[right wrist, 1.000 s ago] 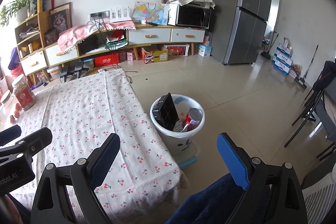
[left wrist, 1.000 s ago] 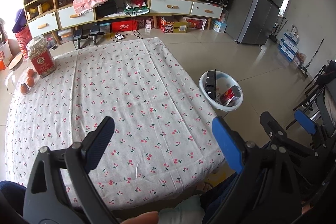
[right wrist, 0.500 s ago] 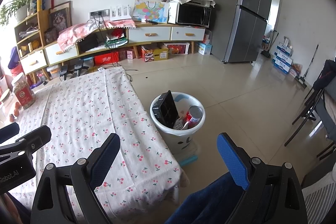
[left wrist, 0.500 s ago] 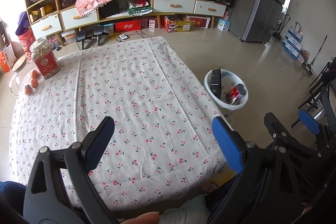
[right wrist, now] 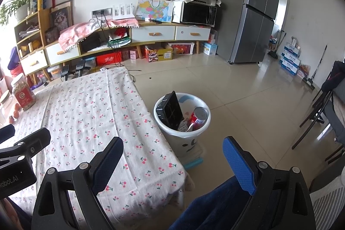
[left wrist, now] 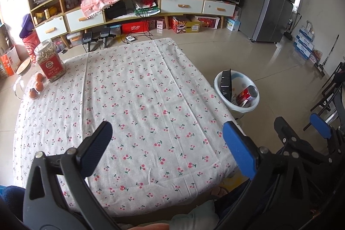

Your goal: Collect trash

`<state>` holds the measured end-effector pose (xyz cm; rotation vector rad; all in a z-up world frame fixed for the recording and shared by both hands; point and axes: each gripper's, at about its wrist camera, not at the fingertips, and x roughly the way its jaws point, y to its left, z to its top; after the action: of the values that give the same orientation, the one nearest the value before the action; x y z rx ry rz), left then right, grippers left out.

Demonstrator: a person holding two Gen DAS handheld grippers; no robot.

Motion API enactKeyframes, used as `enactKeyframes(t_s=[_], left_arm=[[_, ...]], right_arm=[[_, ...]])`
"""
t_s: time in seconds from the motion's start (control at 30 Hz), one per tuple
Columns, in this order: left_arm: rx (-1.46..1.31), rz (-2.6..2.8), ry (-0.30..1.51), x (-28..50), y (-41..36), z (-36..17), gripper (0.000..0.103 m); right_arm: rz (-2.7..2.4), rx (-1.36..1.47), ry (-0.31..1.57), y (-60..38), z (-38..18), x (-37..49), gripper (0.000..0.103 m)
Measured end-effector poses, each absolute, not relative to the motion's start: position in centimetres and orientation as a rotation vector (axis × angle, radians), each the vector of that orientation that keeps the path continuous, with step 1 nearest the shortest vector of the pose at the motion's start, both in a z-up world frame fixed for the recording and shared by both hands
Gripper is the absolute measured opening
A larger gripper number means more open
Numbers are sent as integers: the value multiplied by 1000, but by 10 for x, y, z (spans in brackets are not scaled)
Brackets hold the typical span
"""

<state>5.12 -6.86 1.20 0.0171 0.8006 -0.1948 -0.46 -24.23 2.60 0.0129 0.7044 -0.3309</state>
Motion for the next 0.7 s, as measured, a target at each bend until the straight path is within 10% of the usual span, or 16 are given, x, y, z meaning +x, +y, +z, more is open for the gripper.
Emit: enactKeyframes(t_s=[0.7], left_arm=[[34, -190, 788, 48, -72, 12, 102]], right_arm=[[-328, 9, 706, -244, 24, -4, 95]])
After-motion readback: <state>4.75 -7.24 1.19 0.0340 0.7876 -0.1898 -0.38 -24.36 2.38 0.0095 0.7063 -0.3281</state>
